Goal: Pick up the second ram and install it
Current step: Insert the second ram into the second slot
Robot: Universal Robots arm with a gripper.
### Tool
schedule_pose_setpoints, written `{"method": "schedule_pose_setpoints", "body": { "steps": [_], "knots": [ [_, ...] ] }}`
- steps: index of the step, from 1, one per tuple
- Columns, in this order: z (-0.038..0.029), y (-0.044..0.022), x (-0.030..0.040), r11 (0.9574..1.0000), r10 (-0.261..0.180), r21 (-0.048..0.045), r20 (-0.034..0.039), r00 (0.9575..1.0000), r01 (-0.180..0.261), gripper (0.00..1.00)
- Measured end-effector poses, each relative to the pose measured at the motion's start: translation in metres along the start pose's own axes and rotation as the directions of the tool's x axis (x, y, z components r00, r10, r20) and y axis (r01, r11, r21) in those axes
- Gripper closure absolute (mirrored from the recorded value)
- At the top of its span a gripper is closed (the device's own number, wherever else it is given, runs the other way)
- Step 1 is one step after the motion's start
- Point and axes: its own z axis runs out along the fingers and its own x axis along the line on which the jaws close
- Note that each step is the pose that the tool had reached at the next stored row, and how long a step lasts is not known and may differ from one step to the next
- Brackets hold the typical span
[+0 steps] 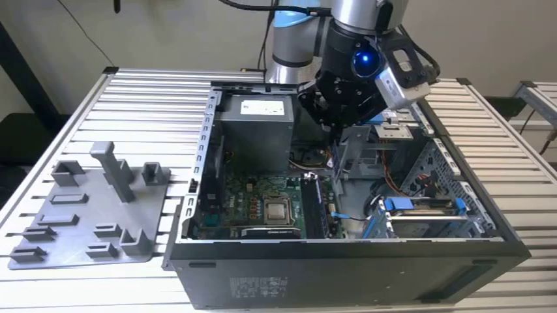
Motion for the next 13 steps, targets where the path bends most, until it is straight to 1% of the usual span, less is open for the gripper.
{"method": "schedule_pose_setpoints", "body": {
  "steps": [8,13],
  "knots": [
    [0.0106,0.0000,0.0001,1.0000,0.000,-0.0001,0.0000,1.0000,0.000,0.86],
    [0.0197,0.0001,0.0002,1.0000,0.000,-0.0001,-0.0003,1.0000,0.000,0.86]
  ]
}}
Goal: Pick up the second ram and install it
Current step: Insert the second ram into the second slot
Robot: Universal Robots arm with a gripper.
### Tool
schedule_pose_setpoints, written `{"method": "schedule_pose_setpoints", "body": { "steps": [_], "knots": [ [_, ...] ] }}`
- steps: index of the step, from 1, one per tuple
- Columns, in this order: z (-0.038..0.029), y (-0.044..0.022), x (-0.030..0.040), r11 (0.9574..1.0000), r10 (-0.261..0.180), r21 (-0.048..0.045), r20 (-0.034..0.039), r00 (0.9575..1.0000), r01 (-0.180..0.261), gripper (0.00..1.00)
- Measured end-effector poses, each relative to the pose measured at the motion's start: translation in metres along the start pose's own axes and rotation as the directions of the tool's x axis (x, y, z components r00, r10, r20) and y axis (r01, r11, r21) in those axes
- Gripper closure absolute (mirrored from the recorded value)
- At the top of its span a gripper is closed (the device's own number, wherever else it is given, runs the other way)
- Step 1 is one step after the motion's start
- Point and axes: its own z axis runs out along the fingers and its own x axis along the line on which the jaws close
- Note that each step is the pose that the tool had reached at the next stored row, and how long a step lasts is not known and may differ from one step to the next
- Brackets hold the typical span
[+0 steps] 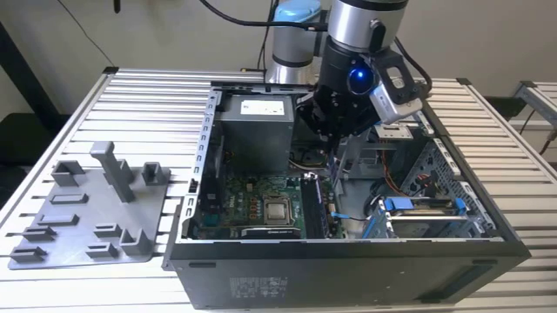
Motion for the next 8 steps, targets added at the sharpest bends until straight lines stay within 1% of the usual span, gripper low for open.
{"method": "schedule_pose_setpoints", "body": {
  "steps": [4,6,8],
  "knots": [
    [0.0068,0.0001,0.0001,1.0000,0.000,-0.0001,0.0000,1.0000,0.000,0.86],
    [0.0081,0.0001,0.0001,1.0000,-0.001,0.0007,0.0004,1.0000,0.001,0.86],
    [0.0081,0.0001,0.0001,1.0000,-0.001,0.0009,0.0004,1.0000,0.001,0.86]
  ]
}}
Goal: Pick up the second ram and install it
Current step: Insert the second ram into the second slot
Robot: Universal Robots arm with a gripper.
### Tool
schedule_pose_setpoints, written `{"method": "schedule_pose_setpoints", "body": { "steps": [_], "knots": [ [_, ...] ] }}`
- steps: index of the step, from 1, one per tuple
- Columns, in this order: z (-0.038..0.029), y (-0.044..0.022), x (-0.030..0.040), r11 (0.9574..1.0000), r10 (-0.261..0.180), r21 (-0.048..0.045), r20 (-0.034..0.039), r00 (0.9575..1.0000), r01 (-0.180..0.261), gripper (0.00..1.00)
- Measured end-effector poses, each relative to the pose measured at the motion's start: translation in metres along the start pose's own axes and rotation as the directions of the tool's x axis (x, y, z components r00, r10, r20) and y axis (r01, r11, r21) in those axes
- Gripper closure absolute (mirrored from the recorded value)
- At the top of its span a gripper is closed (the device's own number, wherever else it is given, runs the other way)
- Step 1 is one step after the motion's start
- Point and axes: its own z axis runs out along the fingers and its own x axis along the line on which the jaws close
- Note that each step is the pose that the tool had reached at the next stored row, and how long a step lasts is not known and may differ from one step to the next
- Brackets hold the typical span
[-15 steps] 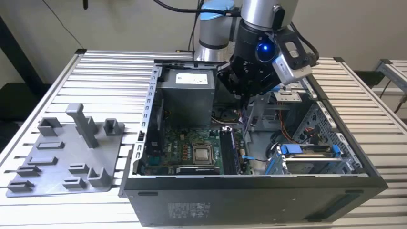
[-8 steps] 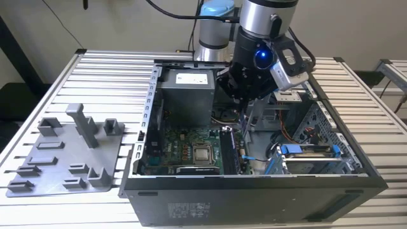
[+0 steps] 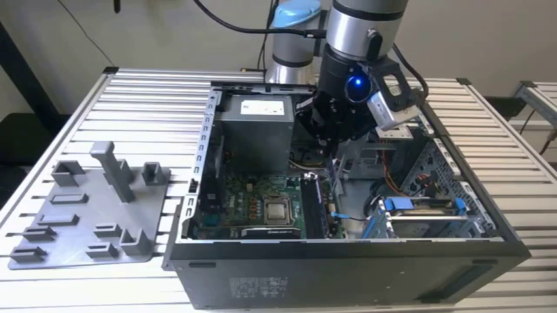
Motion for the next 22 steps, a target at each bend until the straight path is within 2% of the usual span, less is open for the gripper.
{"method": "schedule_pose_setpoints", "body": {
  "steps": [7,13,22],
  "knots": [
    [0.0029,-0.0001,0.0022,0.9999,-0.017,-0.0005,0.0000,0.9999,0.017,0.86],
    [0.0128,-0.0003,0.0048,0.9996,-0.028,-0.0002,-0.0001,0.9996,0.028,0.86],
    [0.0236,-0.0005,0.0067,0.9995,-0.031,0.0013,-0.0011,0.9995,0.031,0.86]
  ]
}}
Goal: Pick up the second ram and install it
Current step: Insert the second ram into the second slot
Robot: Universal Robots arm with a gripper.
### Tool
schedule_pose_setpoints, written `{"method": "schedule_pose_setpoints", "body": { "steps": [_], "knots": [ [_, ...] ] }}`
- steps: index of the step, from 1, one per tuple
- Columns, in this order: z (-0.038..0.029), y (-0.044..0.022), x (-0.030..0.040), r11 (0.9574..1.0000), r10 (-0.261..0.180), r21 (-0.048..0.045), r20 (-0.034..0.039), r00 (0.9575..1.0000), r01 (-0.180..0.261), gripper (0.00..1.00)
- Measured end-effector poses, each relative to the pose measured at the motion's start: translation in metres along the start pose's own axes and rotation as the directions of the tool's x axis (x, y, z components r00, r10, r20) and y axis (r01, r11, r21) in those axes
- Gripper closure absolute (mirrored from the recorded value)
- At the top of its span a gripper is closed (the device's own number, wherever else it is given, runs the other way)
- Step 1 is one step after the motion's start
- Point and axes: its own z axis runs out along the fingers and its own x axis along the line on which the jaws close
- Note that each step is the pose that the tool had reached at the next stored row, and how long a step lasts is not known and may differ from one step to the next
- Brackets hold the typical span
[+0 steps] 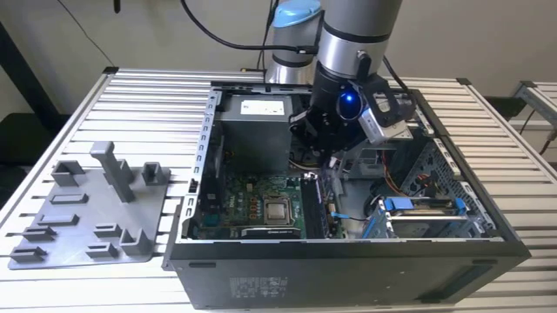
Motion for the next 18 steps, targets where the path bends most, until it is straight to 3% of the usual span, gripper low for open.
{"method": "schedule_pose_setpoints", "body": {
  "steps": [18],
  "knots": [
    [0.0318,-0.0005,0.0047,1.0000,0.000,-0.0001,-0.0003,1.0000,0.000,0.86]
  ]
}}
